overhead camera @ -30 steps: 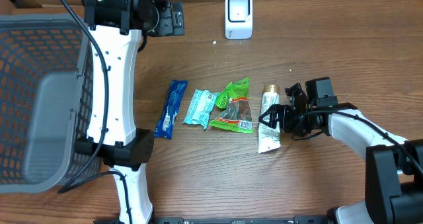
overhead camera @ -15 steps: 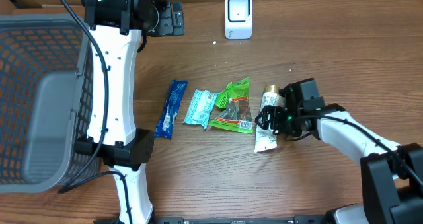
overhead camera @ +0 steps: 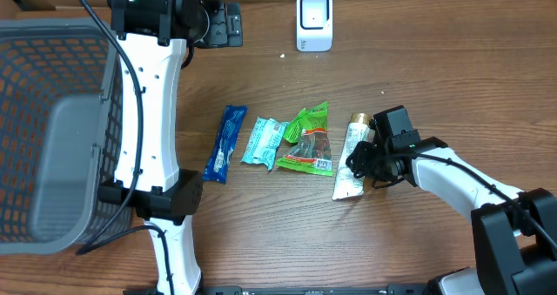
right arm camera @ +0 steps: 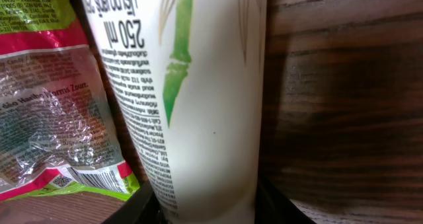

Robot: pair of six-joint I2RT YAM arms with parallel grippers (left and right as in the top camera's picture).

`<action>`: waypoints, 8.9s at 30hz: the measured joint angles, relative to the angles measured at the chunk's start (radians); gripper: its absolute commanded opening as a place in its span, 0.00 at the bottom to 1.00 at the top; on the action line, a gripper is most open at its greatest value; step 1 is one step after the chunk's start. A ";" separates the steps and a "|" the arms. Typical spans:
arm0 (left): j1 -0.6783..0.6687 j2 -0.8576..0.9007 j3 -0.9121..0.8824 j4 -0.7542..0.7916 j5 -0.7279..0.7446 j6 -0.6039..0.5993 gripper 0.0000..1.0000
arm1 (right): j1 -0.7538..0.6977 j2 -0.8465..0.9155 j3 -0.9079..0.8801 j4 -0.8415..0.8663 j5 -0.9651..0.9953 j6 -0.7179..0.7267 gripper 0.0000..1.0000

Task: Scan the item barcode
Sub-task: 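Adjust the tube's position beside the snack bag with the right gripper, then grasp the white tube and lift it upright with the right gripper, then carry the white tube to the scanner and hold it before the window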

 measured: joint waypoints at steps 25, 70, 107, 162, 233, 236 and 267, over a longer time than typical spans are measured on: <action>0.000 0.000 0.000 0.000 0.000 0.000 1.00 | -0.224 0.054 0.063 0.006 -0.275 -0.270 0.93; 0.000 0.000 0.000 0.000 0.000 0.000 1.00 | -0.230 0.154 -0.013 0.287 -0.407 -0.209 0.38; 0.000 0.000 0.000 0.000 0.000 0.000 1.00 | -0.138 0.167 0.050 0.296 -0.266 -0.234 0.11; 0.000 0.000 0.000 0.000 0.000 0.000 1.00 | -0.215 -0.023 0.673 -0.278 -0.732 -0.312 0.04; 0.000 0.000 0.000 0.000 0.000 0.000 0.99 | 0.077 0.763 1.264 0.286 0.729 -1.477 0.04; 0.000 0.000 0.000 0.000 0.000 0.000 1.00 | 0.085 0.763 1.264 0.286 0.729 -1.514 0.04; 0.000 0.000 0.000 0.000 0.000 0.000 1.00 | 0.091 0.763 1.264 0.183 0.753 -1.548 0.04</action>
